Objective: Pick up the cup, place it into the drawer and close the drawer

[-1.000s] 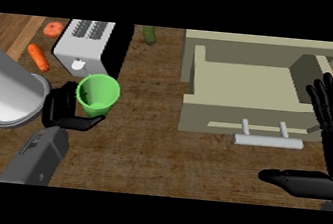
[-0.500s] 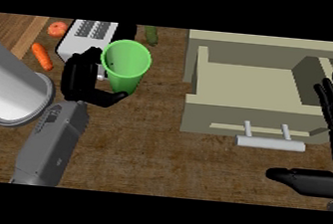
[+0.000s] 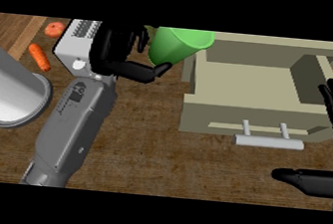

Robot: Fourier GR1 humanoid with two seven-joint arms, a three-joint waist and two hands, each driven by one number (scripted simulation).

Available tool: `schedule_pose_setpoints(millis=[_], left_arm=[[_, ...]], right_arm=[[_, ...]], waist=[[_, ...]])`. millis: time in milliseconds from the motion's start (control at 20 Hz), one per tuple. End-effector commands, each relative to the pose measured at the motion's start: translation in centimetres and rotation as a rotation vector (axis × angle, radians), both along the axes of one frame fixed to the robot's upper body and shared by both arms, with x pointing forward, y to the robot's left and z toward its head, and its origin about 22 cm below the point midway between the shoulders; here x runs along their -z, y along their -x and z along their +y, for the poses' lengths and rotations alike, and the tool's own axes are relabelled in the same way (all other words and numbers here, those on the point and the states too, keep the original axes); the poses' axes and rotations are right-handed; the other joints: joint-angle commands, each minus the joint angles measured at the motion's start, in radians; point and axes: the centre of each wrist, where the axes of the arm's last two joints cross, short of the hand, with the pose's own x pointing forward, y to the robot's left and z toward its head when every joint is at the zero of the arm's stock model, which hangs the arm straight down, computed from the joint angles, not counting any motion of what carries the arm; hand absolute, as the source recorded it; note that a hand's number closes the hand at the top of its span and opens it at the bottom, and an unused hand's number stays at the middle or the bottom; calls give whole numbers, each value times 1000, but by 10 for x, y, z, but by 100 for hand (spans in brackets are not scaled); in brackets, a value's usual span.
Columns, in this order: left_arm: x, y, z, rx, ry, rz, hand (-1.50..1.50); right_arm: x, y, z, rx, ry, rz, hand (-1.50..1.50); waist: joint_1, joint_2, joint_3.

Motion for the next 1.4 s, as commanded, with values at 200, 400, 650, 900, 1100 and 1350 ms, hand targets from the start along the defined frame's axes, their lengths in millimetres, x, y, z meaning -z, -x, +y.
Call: schedule_pose_setpoints(millis=[200, 400, 650, 900, 1100, 1350], left_arm=[[-58, -12, -60, -10, -88, 16, 150], [-64, -26, -82, -30, -82, 101, 150], [-74, -29, -100, -19, -93, 150, 150], [-59, -38, -108, -44, -149, 216, 150], [-30, -33, -110, -39, -182, 215, 150], [-25, -30, -118, -86, -256, 243, 150]], right_arm=[[3, -3, -12, -7, 14, -3, -150], [1, -5, 3, -30, -3, -2, -150], [-10, -15, -3, -13, 14, -10, -150], [-11, -14, 4, -36, 7, -18, -150], [-8, -10, 2, -58, 4, -35, -150], [-5, -16, -14, -44, -4, -33, -150]], waist=[[-11, 4, 0], [-23, 7, 0], [-22, 7, 0], [-38, 11, 0], [-67, 16, 0], [-66, 16, 1]])
